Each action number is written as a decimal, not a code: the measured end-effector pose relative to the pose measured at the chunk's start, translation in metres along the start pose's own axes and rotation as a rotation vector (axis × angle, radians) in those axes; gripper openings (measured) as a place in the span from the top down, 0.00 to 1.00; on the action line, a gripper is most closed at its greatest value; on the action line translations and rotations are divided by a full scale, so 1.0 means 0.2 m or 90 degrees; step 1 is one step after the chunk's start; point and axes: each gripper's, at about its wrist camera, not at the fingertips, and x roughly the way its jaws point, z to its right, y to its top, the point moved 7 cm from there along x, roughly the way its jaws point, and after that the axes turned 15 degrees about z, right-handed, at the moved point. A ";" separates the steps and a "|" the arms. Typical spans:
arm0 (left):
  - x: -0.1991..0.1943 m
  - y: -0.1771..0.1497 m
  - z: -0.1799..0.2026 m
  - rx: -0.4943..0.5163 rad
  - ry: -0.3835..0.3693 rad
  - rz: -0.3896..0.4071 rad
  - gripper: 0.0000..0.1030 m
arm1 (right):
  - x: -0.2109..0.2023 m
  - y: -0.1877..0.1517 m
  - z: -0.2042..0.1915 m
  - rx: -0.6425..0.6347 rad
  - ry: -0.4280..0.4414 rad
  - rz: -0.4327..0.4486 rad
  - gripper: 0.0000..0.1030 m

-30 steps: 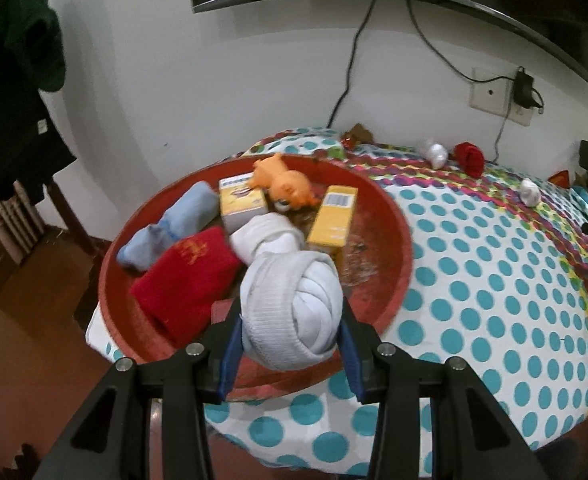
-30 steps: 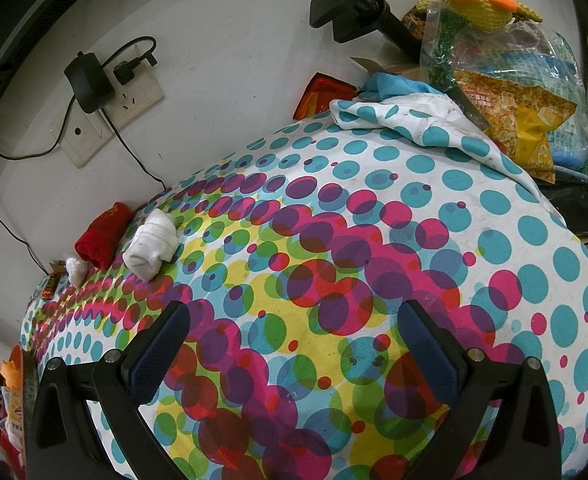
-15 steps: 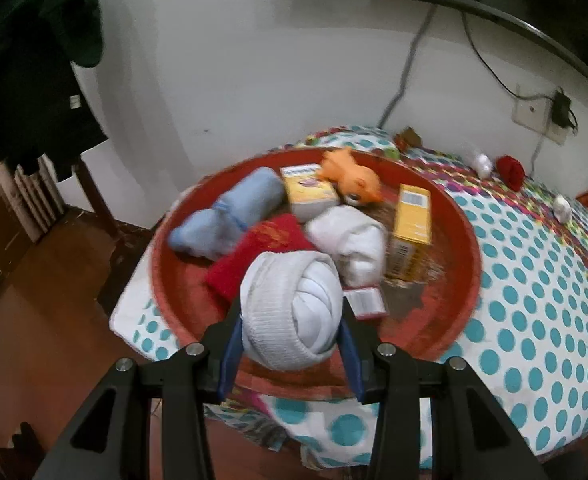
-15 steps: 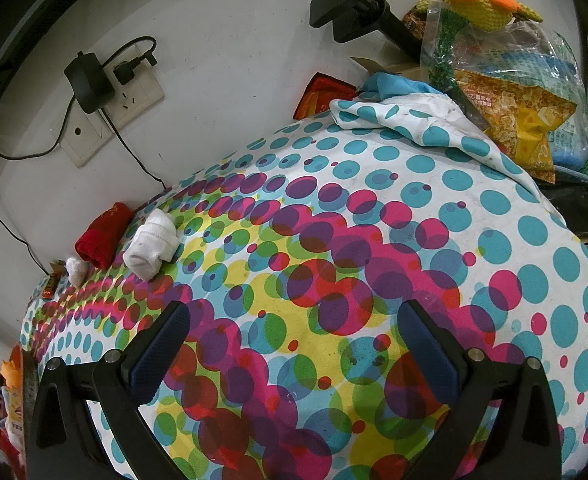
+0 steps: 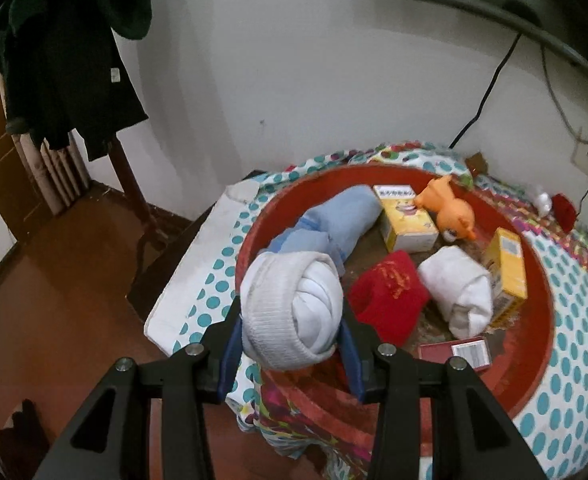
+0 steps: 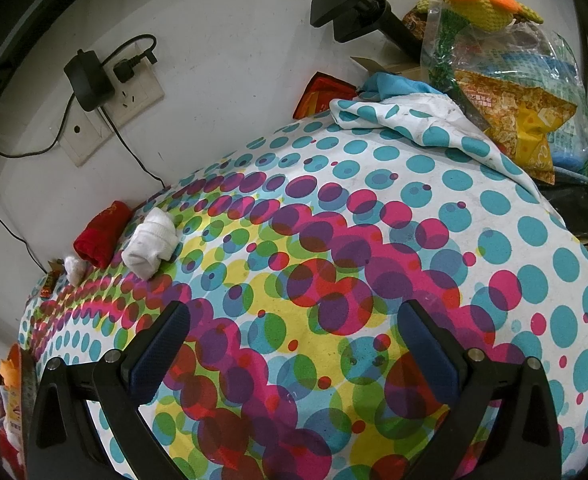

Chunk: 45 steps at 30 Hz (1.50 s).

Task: Organize objects
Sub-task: 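Carry the white sock to the red tray and open the left gripper, then reach the right gripper to the other white sock and grasp it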

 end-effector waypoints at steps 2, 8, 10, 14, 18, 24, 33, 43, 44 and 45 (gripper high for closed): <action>0.05 -0.02 0.03 0.004 -0.003 -0.010 0.58 | 0.00 0.00 0.00 0.001 0.001 0.000 0.00; 0.22 -0.07 0.06 -0.027 -0.002 -0.044 0.54 | 0.00 0.00 0.00 0.000 0.000 0.000 0.00; 0.26 -0.08 0.06 -0.042 0.000 -0.045 0.49 | 0.00 0.00 -0.01 -0.002 -0.002 -0.001 0.00; 0.18 -0.08 0.05 -0.084 -0.021 -0.008 0.44 | 0.00 -0.01 0.00 -0.004 -0.002 -0.002 0.00; -0.06 -0.04 0.02 -0.116 -0.046 0.096 0.43 | 0.00 -0.01 0.00 -0.008 -0.005 -0.003 0.00; -0.45 -0.26 0.14 -0.168 -0.108 0.150 0.24 | 0.05 -0.05 -0.21 -0.155 -0.044 -0.029 0.00; -0.52 -0.40 0.55 -0.053 -0.259 0.110 0.24 | 0.33 -0.05 -0.72 -0.285 -0.045 -0.042 0.00; -0.51 -0.46 0.60 -0.058 -0.294 0.074 0.24 | 0.53 0.02 -0.67 -0.193 -0.080 -0.043 0.55; -0.50 -0.46 0.60 -0.063 -0.294 0.068 0.24 | 0.53 0.01 -0.69 -0.204 -0.081 -0.043 0.66; -0.51 -0.46 0.59 -0.068 -0.293 0.066 0.24 | 0.52 0.01 -0.69 -0.214 -0.082 -0.043 0.66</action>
